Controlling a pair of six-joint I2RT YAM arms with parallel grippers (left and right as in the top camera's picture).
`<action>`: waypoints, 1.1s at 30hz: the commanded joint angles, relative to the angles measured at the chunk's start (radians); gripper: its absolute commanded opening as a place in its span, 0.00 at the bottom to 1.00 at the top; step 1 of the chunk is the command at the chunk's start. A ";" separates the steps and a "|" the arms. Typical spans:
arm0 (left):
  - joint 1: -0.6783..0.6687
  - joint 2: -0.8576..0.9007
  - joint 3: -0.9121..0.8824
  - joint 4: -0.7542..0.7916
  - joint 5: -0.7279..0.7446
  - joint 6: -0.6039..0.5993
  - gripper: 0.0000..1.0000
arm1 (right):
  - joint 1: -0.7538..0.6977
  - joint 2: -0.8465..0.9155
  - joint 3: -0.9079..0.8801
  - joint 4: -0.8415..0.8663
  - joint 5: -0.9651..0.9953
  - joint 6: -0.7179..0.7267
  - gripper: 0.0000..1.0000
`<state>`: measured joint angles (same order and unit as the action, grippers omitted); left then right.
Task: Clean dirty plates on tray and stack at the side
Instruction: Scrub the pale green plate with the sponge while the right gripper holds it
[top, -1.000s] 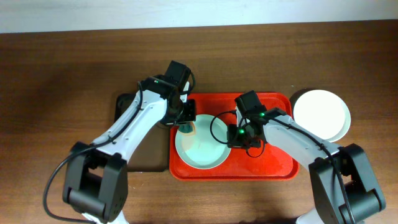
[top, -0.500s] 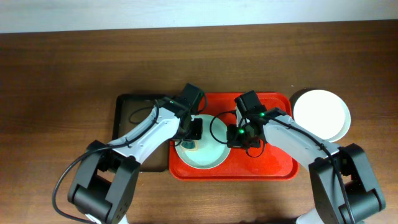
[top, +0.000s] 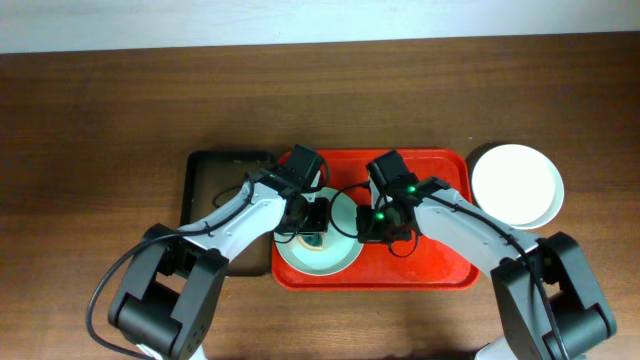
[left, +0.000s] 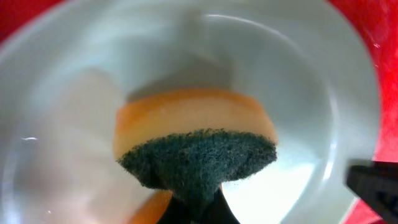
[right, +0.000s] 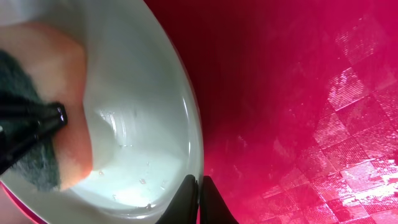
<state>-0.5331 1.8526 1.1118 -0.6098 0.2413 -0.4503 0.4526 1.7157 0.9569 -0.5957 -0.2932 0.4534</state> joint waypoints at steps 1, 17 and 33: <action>0.018 -0.003 0.093 -0.077 0.065 0.047 0.00 | 0.026 -0.007 -0.005 0.009 -0.035 0.001 0.04; 0.037 -0.002 0.034 -0.115 -0.212 0.027 0.00 | 0.026 -0.007 -0.005 0.010 -0.027 0.001 0.04; 0.077 -0.076 0.155 -0.154 0.106 0.059 0.00 | 0.025 -0.007 -0.005 0.010 0.003 0.001 0.04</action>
<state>-0.4816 1.8500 1.1637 -0.7158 0.3672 -0.4145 0.4610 1.7157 0.9569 -0.5926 -0.2939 0.4564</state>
